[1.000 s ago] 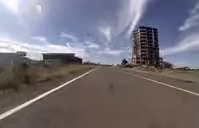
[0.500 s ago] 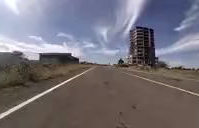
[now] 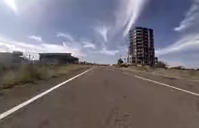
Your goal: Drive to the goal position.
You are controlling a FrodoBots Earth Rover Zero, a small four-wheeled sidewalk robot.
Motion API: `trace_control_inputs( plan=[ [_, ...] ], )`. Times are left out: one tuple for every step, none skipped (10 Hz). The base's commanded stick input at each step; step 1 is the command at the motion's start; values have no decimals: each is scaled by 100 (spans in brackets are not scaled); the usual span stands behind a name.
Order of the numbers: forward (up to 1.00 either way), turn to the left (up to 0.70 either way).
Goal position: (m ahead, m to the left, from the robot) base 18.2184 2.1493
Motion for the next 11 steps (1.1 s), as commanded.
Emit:
trace_control_inputs(
  plan=[
    [-100,0],
    [-100,0],
    [-100,0],
    [-100,0],
    [-100,0],
    [-100,0],
    [-100,0],
    [-100,0],
    [-100,0],
    [-100,0],
    [-100,0]
  ],
)
